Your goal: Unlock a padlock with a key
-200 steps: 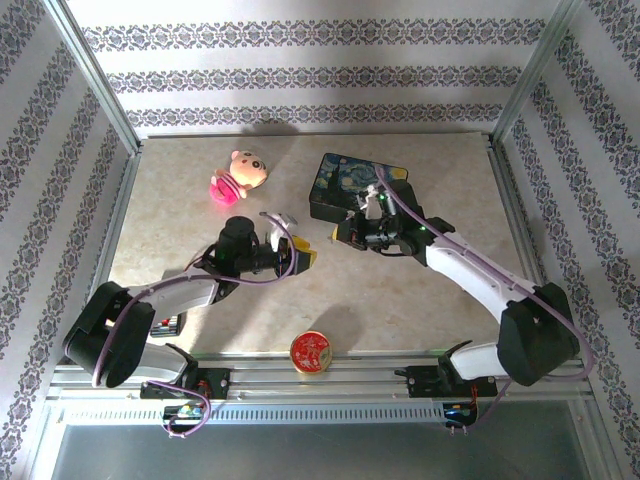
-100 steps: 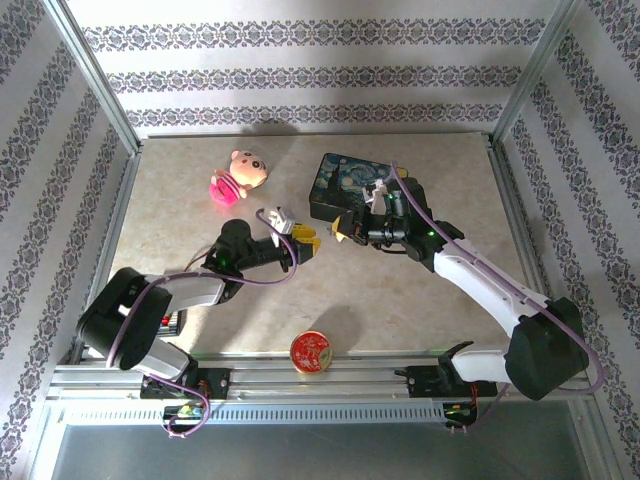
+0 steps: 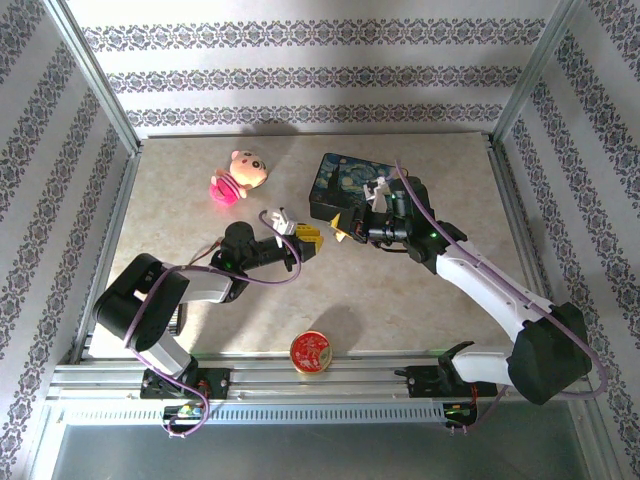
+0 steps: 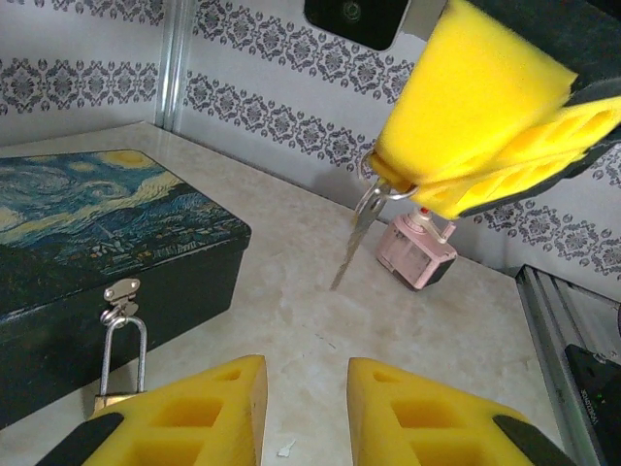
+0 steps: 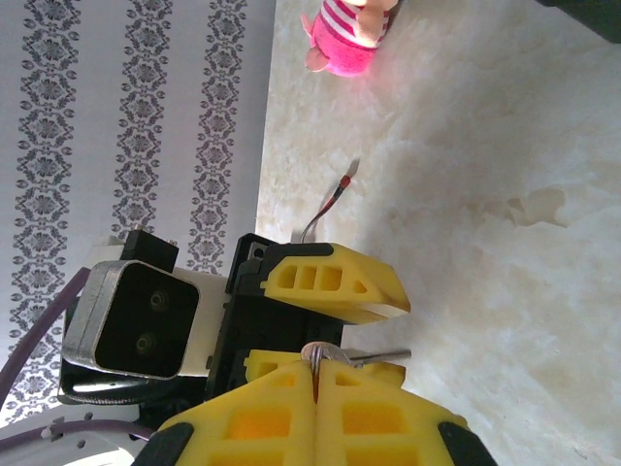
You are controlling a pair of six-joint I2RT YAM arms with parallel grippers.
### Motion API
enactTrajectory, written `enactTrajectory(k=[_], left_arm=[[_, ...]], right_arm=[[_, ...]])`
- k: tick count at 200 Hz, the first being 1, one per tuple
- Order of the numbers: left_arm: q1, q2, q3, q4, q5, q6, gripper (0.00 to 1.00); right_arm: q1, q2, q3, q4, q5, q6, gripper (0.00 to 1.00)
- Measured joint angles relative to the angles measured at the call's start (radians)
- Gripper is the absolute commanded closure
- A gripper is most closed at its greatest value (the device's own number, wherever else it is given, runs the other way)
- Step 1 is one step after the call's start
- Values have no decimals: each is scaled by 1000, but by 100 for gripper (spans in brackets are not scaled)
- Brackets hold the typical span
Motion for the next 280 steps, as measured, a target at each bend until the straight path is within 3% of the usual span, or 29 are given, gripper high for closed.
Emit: enactTrajectory(k=[89, 170, 186, 222, 280], left_arm=[[-28, 44, 81, 0, 0, 29, 74], [-42, 50, 95, -18, 1, 72, 94], [-51, 48, 95, -19, -3, 84, 93], [-52, 37, 95, -51, -13, 116, 81], [-52, 5, 95, -73, -38, 142, 81]], right_arm=[[10, 0, 0, 6, 0, 15, 100], [20, 0, 0, 6, 1, 18, 100], [21, 0, 0, 6, 1, 18, 100], [22, 0, 0, 7, 0, 18, 100], [33, -1, 0, 6, 0, 18, 100]])
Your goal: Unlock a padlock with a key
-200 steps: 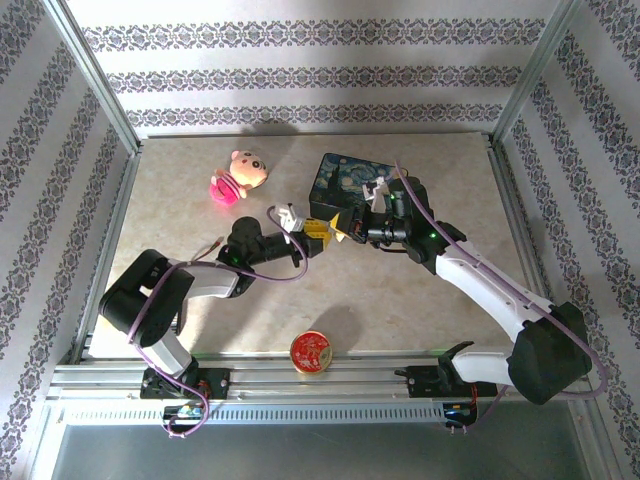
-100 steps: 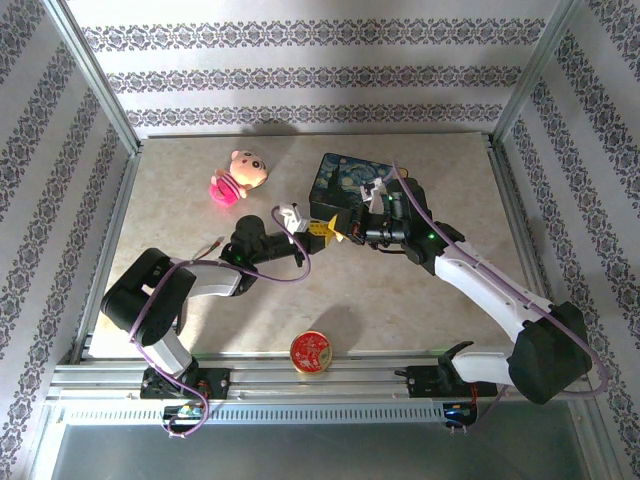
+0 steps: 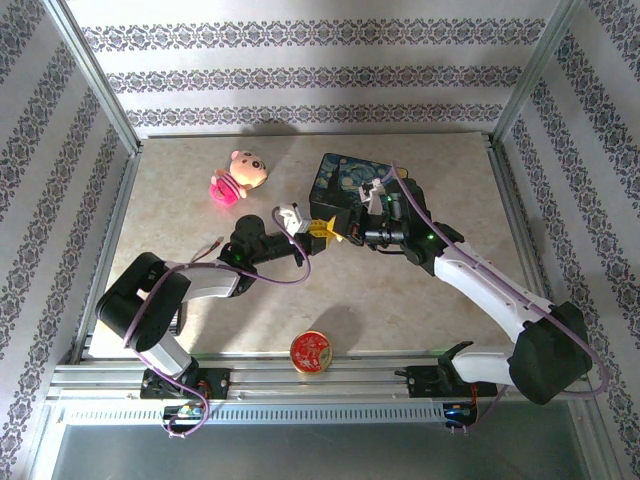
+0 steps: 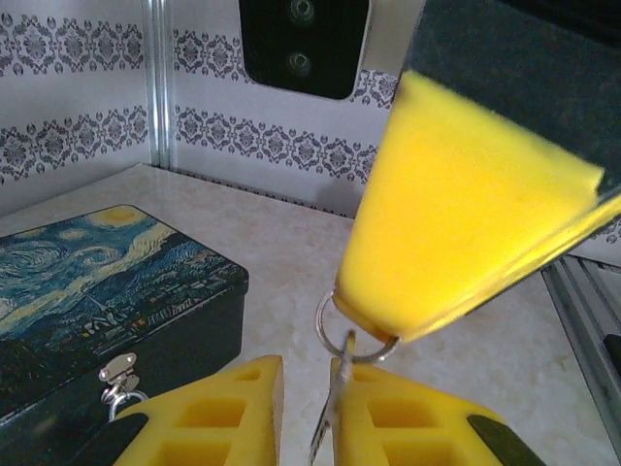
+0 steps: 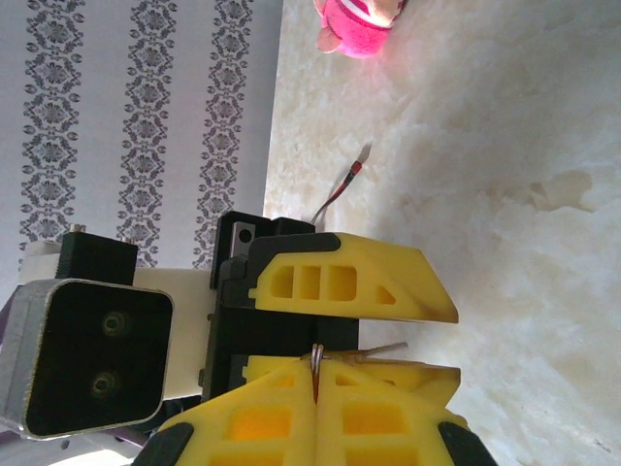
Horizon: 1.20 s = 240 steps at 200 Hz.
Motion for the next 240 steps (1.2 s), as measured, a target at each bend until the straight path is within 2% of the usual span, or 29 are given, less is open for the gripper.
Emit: enactTrajectory(k=[14, 33, 55, 74, 124, 138, 159, 195, 240], left_arm=[[0, -2, 0, 0, 0, 3, 82], [0, -2, 0, -4, 0, 6, 90], [-2, -2, 0, -6, 3, 14, 92], [-6, -2, 0, -10, 3, 20, 100], [-7, -44, -14, -52, -41, 72, 100], [-14, -74, -22, -86, -75, 110, 100], [-42, -143, -30, -173, -161, 214, 100], [-95, -252, -30, -343, -394, 506, 100], [-195, -253, 0, -424, -618, 872, 100]], right_arm=[[0, -2, 0, 0, 0, 0, 100], [0, -3, 0, 0, 0, 0, 100], [0, -3, 0, 0, 1, 0, 100], [0, -3, 0, 0, 3, 0, 100], [0, -4, 0, 0, 4, -1, 100], [0, -6, 0, -1, 4, -4, 93], [0, -26, 0, -24, 11, -16, 86], [-25, -93, 0, -71, 62, -30, 78], [-29, -128, -14, -75, 92, -30, 73]])
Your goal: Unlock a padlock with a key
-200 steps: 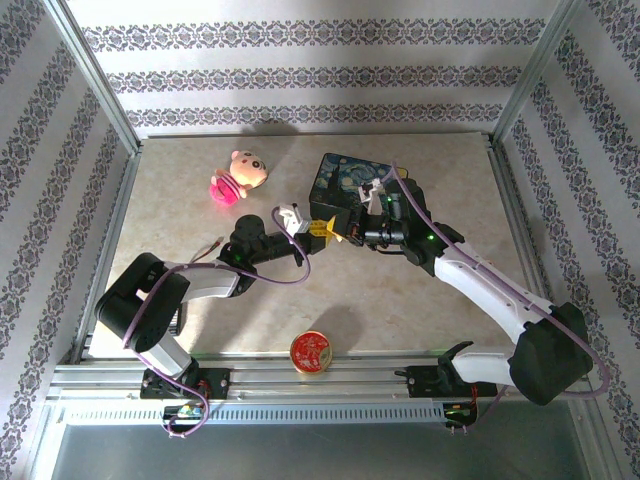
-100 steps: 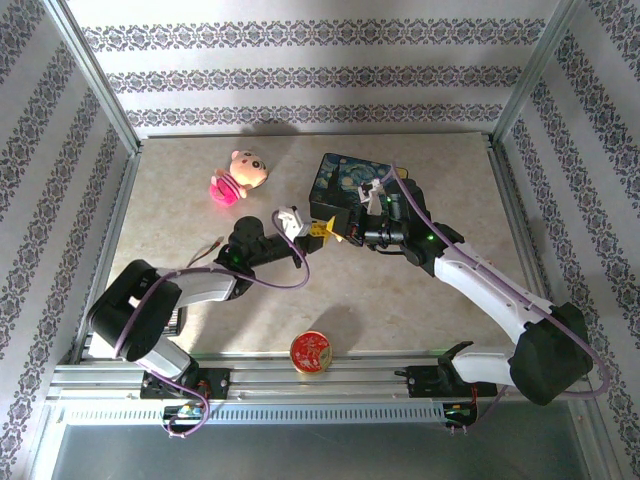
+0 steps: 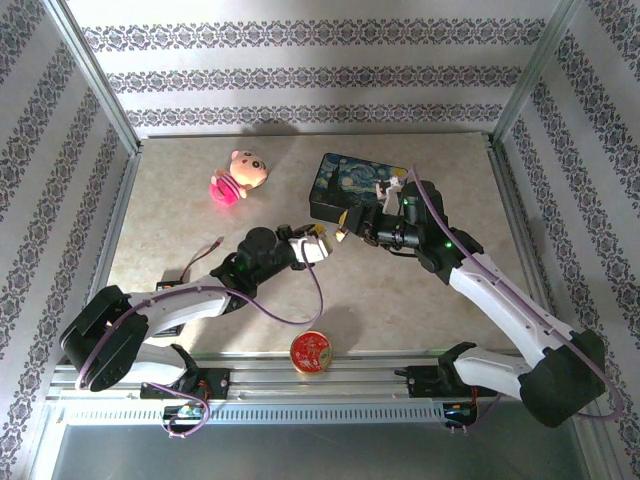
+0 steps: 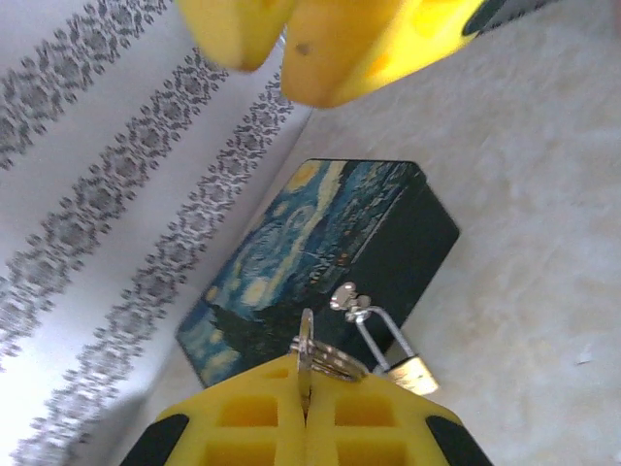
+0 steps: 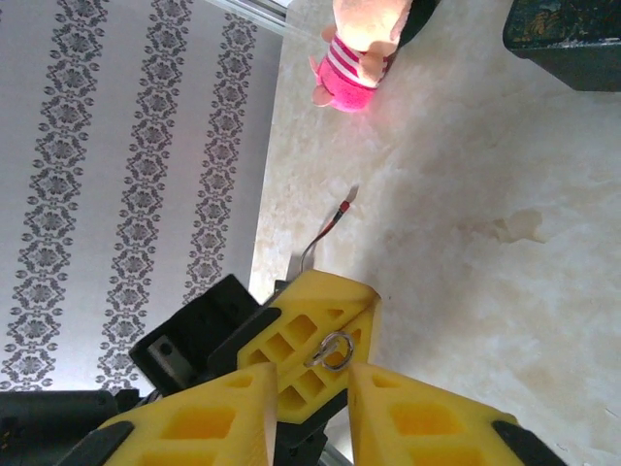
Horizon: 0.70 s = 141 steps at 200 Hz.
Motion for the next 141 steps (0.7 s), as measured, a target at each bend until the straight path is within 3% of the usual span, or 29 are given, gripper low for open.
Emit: enactTrajectory(k=[56, 106, 141], left_arm=[[-48, 27, 32, 32, -108, 220, 100], [-85, 49, 15, 174, -157, 299, 100], [-87, 54, 11, 183, -172, 312, 100]], right_arm=[[24, 11, -5, 8, 5, 5, 67], [29, 41, -5, 26, -8, 14, 66], [43, 78, -4, 61, -23, 23, 67]])
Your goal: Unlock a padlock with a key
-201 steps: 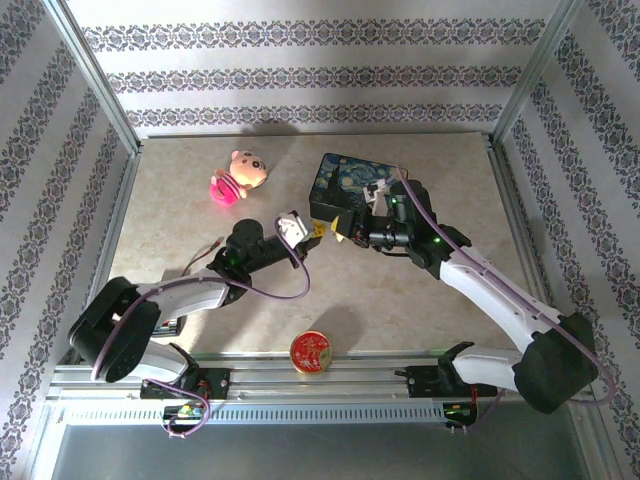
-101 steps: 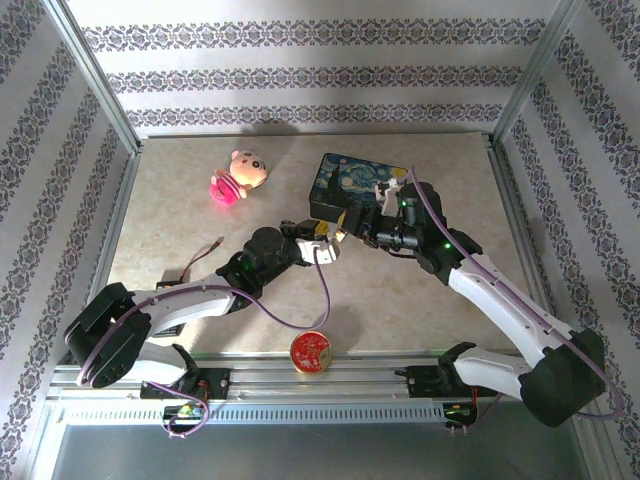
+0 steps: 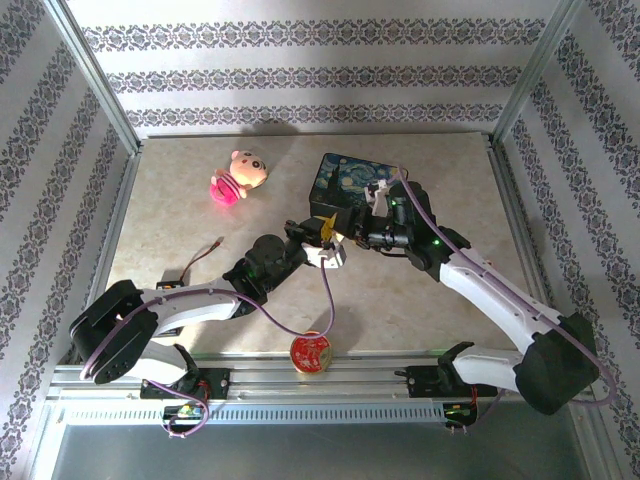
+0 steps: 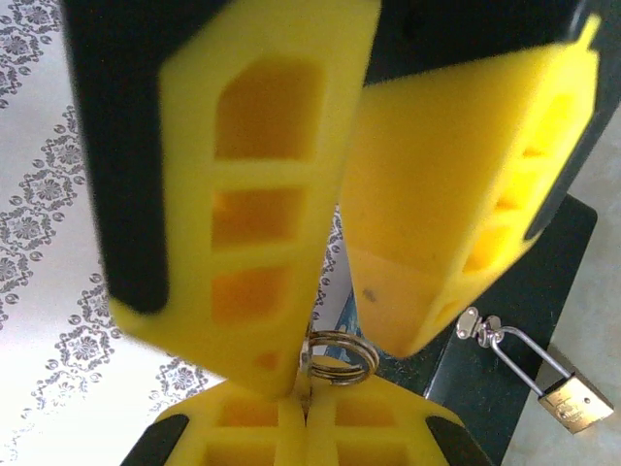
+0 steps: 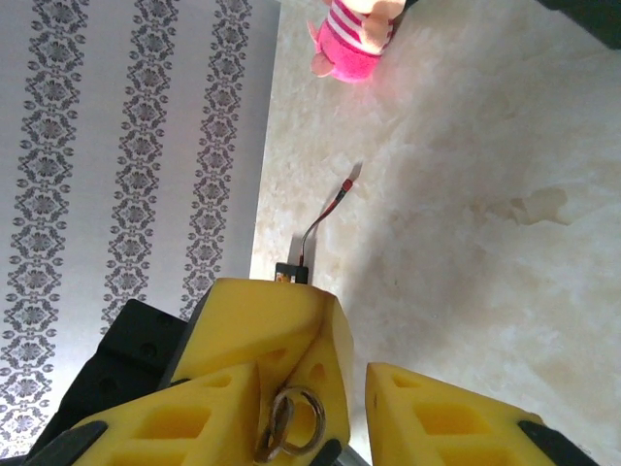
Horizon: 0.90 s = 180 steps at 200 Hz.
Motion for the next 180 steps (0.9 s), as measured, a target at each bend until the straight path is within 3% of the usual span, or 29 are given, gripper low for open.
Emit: enactTrajectory(k=[94, 135, 169, 180], left_arm=[[1, 12, -2, -3, -53, 5, 100], [3, 13, -6, -11, -80, 4, 100], [2, 13, -8, -11, -87, 0, 100], [2, 13, -8, -11, -87, -8, 88]], right_arm=[[17, 57, 42, 5, -5, 3, 79], [21, 79, 49, 19, -5, 6, 100], [21, 79, 49, 22, -5, 10, 100], [21, 79, 49, 23, -5, 10, 100]])
